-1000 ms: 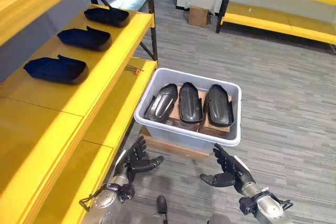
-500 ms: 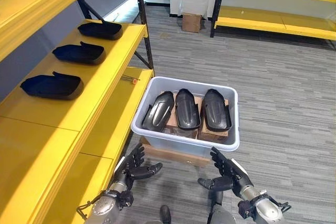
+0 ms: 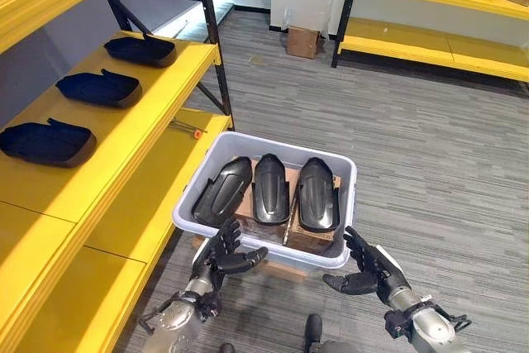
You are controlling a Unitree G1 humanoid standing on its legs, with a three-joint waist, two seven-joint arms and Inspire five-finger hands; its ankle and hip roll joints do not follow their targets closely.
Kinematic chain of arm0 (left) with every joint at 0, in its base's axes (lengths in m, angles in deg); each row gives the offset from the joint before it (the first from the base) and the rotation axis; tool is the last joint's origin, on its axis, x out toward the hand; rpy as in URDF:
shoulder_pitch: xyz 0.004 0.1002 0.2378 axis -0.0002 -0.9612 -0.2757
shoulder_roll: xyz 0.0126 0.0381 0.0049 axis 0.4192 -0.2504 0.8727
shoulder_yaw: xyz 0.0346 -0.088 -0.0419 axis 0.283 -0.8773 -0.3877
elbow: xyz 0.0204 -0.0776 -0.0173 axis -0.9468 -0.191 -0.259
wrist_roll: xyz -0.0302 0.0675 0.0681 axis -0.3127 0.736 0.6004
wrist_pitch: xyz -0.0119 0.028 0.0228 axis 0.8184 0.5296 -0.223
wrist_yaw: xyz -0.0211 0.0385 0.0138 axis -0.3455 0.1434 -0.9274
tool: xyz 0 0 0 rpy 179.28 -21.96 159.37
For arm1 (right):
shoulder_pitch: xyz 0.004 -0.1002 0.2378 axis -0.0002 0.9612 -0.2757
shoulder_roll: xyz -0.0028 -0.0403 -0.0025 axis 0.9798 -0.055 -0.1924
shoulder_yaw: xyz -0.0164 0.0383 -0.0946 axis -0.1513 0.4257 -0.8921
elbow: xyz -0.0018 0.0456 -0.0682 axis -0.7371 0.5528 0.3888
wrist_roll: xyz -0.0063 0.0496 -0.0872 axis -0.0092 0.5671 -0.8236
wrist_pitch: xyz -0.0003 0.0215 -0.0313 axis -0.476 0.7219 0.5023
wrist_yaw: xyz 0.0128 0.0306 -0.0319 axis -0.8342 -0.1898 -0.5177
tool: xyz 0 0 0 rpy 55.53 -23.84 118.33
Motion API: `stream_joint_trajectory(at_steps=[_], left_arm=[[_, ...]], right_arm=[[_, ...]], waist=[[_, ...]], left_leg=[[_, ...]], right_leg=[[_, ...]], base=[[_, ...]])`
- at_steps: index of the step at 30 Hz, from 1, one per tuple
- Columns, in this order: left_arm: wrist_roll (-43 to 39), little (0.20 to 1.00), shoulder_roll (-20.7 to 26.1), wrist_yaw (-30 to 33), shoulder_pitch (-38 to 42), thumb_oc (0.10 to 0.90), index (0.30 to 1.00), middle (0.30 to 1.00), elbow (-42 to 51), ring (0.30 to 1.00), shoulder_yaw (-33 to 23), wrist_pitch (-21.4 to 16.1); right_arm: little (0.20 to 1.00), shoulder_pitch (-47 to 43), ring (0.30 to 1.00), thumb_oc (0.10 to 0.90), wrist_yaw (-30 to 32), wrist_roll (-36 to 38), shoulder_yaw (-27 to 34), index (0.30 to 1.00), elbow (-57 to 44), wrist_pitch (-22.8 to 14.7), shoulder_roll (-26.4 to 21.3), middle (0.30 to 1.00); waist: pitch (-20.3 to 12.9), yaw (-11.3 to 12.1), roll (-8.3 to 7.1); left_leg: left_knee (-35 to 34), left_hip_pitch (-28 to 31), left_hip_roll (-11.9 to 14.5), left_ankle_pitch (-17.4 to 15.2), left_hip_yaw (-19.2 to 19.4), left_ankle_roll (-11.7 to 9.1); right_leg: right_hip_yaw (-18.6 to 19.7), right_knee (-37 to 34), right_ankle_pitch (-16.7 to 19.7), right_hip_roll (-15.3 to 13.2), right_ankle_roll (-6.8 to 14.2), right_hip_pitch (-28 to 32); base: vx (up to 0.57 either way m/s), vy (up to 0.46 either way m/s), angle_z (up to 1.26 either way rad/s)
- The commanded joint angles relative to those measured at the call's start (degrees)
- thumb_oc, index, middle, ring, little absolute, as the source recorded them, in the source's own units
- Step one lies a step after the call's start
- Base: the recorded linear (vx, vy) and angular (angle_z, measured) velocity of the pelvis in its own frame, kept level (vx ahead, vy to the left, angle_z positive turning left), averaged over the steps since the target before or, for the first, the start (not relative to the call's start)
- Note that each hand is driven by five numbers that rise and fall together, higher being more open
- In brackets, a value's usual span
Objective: Move parts from the plastic box to the shelf.
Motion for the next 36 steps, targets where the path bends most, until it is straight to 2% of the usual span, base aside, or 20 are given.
stream_joint_trajectory(at_steps=[1, 2, 4, 5, 6, 7, 8, 9, 10, 11, 14, 16, 18, 19, 21, 25, 28, 36], left_arm=[[-0.3, 1.0, 1.9, -0.4, 1.3, 0.9, 1.0, 1.0, 4.6, 1.0, -2.1, -4.8], [-0.6, 1.0, 1.9, -0.3, 1.1, 0.9, 1.0, 1.0, 4.6, 1.0, -2.2, -4.8], [-0.8, 1.0, 1.8, -0.3, 0.8, 0.9, 1.0, 1.0, 4.7, 1.0, -2.6, -4.7], [-0.8, 1.0, 1.8, -0.3, 0.7, 0.9, 1.0, 1.0, 4.7, 1.0, -2.7, -4.7], [-1.3, 1.0, 1.7, -0.2, 0.4, 0.9, 1.0, 1.0, 4.8, 1.0, -2.9, -4.7], [-0.8, 1.0, 2.0, 0.4, 0.1, 0.9, 1.0, 1.0, 4.9, 1.0, -3.1, -5.0], [-0.5, 1.0, 2.0, 0.6, 0.0, 0.9, 1.0, 1.0, 4.8, 1.0, -3.3, -5.1], [0.0, 1.0, 2.1, 1.1, 0.3, 0.9, 1.0, 1.0, 4.8, 1.0, -3.4, -4.9], [1.0, 1.0, 2.2, 1.2, 0.8, 0.9, 1.0, 1.0, 4.5, 1.0, -3.3, -4.8], [0.4, 1.0, 1.9, 1.0, 1.0, 0.9, 1.0, 1.0, 3.5, 1.0, -3.2, -5.1], [0.0, 1.0, 2.3, 0.6, 1.6, 0.9, 1.0, 1.0, 3.8, 1.0, -2.7, -5.4], [0.1, 1.0, 2.8, 0.3, 2.1, 0.9, 1.0, 1.0, 4.3, 1.0, -2.2, -5.5], [0.0, 1.0, 3.0, 0.3, 2.2, 0.9, 1.0, 1.0, 4.5, 1.0, -2.0, -5.4], [0.2, 1.0, 3.3, 0.5, 2.7, 0.9, 1.0, 1.0, 4.2, 1.0, -1.6, -5.5], [0.2, 1.0, 3.6, 0.5, 2.8, 0.9, 1.0, 1.0, 4.5, 1.0, -1.4, -5.5], [0.3, 1.0, 4.3, 0.6, 2.8, 0.9, 1.0, 1.0, 4.7, 1.0, -1.8, -5.6], [0.2, 1.0, 4.5, 0.3, 2.0, 0.9, 1.0, 1.0, 5.2, 1.0, -2.6, -5.6], [1.0, 1.0, 4.7, -1.4, 0.7, 0.9, 1.0, 1.0, 6.1, 1.0, -3.7, -5.0]], right_arm=[[1.0, -2.5, 1.0, 0.9, 0.1, 3.5, 0.9, 1.0, -7.3, -5.8, -2.4, 1.0], [1.0, -2.7, 1.0, 0.9, 0.0, 3.4, 0.9, 1.0, -7.5, -5.8, -2.7, 1.0], [1.0, -2.6, 1.0, 0.9, 0.4, 3.1, 1.1, 1.0, -7.3, -5.8, -2.9, 1.0], [1.0, -2.6, 1.0, 0.9, 0.4, 3.1, 1.1, 1.0, -7.2, -5.8, -2.9, 1.0], [1.0, -2.5, 1.0, 0.9, 0.6, 3.2, 1.2, 1.0, -7.1, -5.9, -2.8, 1.0], [1.0, -2.4, 1.0, 0.9, 1.5, 1.3, 1.9, 1.0, -7.0, -6.4, -3.3, 1.0], [1.0, -2.5, 1.0, 0.9, 1.8, 1.0, 1.9, 1.0, -7.0, -6.8, -3.4, 1.0], [1.0, -2.5, 1.0, 0.9, 2.2, 1.6, 2.0, 1.0, -6.9, -6.8, -3.2, 1.0], [1.0, -1.9, 1.0, 0.9, 2.0, 1.5, 2.5, 1.0, -7.4, -6.9, -3.4, 1.0], [1.0, -0.7, 1.0, 0.9, 1.0, 2.1, 2.5, 1.0, -7.3, -6.4, -2.0, 1.0], [1.0, -0.6, 1.0, 0.9, 0.4, 1.3, 2.0, 1.0, -7.9, -5.7, -1.0, 1.0], [1.0, -0.5, 1.0, 0.9, 0.4, 0.5, 2.1, 1.0, -7.9, -5.3, 0.0, 1.0], [1.0, -0.6, 1.0, 0.9, 0.6, 0.3, 1.9, 1.0, -7.7, -5.2, 0.4, 1.0], [1.0, -1.5, 1.0, 0.9, 1.0, -0.5, 1.3, 1.0, -7.7, -5.2, 1.1, 1.0], [1.0, -1.6, 1.0, 0.9, 0.9, -1.3, 1.0, 1.0, -7.8, -5.2, 1.2, 1.0], [1.0, -1.9, 1.0, 0.9, 0.8, -1.8, 0.6, 1.0, -7.7, -5.1, 1.4, 1.0], [1.0, -2.1, 1.0, 0.9, 0.6, -2.9, 0.4, 1.0, -8.3, -5.2, 1.0, 1.0], [1.0, -2.4, 1.0, 0.9, 0.5, -8.9, 3.5, 1.0, -11.9, -6.5, -2.6, 1.0]], waist=[[1.8, 1.8, -1.27], [2.3, 2.1, -1.79], [2.5, 1.8, -2.25], [2.4, 1.9, -2.3], [2.3, 2.1, -2.42], [1.6, 2.6, -2.56], [1.6, 3.1, -2.16], [1.2, 3.2, -1.61], [0.9, 3.1, -0.64], [-0.7, 3.1, -0.24], [-1.8, 3.1, -0.57], [-2.2, 3.2, -1.19], [-2.4, 3.3, -1.38], [-2.7, 3.3, -1.68], [-2.7, 3.3, -1.91], [-2.3, 3.1, -2.19], [-1.9, 3.7, -2.43], [-2.2, 3.0, -3.19]], left_leg=[[26.0, -5.1, -4.0, 3.0, -5.9, 1.9], [26.7, -6.9, -4.9, 2.9, -6.8, 2.5], [22.0, -10.0, -1.8, 2.6, -5.0, 3.1], [21.8, -9.7, -1.8, 2.6, -4.8, 3.1], [17.4, -9.2, 0.1, 1.4, -3.8, 3.3], [3.7, -7.6, 2.1, 1.8, -3.3, 3.0], [-0.9, -7.8, 3.5, 3.7, -4.7, 2.3], [-5.7, -8.1, 4.8, 7.1, -6.3, 1.4], [-9.8, -8.0, 6.3, 10.3, -5.6, 0.1], [-11.7, -5.6, 5.0, 8.3, -5.1, 0.3], [-10.9, -4.7, 2.1, 6.3, -3.0, 1.0], [-10.2, -4.2, -0.4, 4.3, -0.7, 2.3], [-9.7, -4.3, -1.1, 3.6, 0.2, 2.7], [-9.1, -4.1, -3.0, 2.0, 1.8, 3.9], [-8.6, -3.6, -4.1, 0.7, 3.3, 4.7], [-7.9, -2.6, -5.2, -1.0, 4.8, 6.0], [-7.8, -1.5, -5.3, -2.0, 6.5, 6.4], [-7.1, -1.2, -4.3, -2.3, 6.6, 5.5]], right_leg=[[3.0, 6.9, -8.4, -0.5, -1.3, 0.7], [2.9, 6.9, -8.6, -0.8, -1.4, 0.9], [2.3, 6.6, -9.0, -1.3, -0.9, 1.5], [2.4, 6.6, -9.1, -1.3, -0.9, 1.5], [2.4, 6.2, -9.4, -1.5, -0.3, 2.3], [2.8, 5.7, -10.0, -2.2, 0.9, 3.1], [3.2, 5.7, -10.5, -2.0, 1.1, 3.5], [3.5, 5.7, -11.0, -1.9, 1.2, 4.0], [3.0, 5.7, -11.5, -2.4, 1.7, 5.3], [3.3, 5.8, -11.4, -3.9, 2.8, 5.9], [3.8, 6.0, -9.4, -7.3, 4.8, 6.2], [4.0, 5.8, -7.3, -10.5, 6.8, 6.4], [4.0, 6.1, -6.2, -11.7, 7.5, 6.0], [4.2, 6.7, -2.6, -14.3, 9.1, 4.8], [4.1, 7.0, -0.2, -16.1, 9.9, 4.3], [3.2, 8.7, 3.0, -17.5, 10.6, 3.2], [-1.6, 9.5, 5.2, -19.1, 11.3, 2.7], [-2.3, 7.2, 4.4, -18.1, 11.6, 4.1]], base=[[0.01, -0.085, -0.19], [0.04, -0.053, -0.23], [0.06, -0.002, -0.07], [0.1, 0.049, 0.11], [0.19, 0.148, 0.08], [0.23, 0.215, 0.0], [0.23, 0.269, 0.07], [0.22, 0.324, 0.05], [0.34, 0.493, -0.08], [0.34, 0.528, -0.24], [0.2, 0.371, -0.43], [0.13, 0.359, -0.31], [0.07, 0.271, -0.05], [0.07, 0.286, -0.07], [0.09, 0.294, -0.24], [0.06, 0.146, -0.26], [0.04, 0.069, -0.24], [0.05, -0.023, -0.16]])
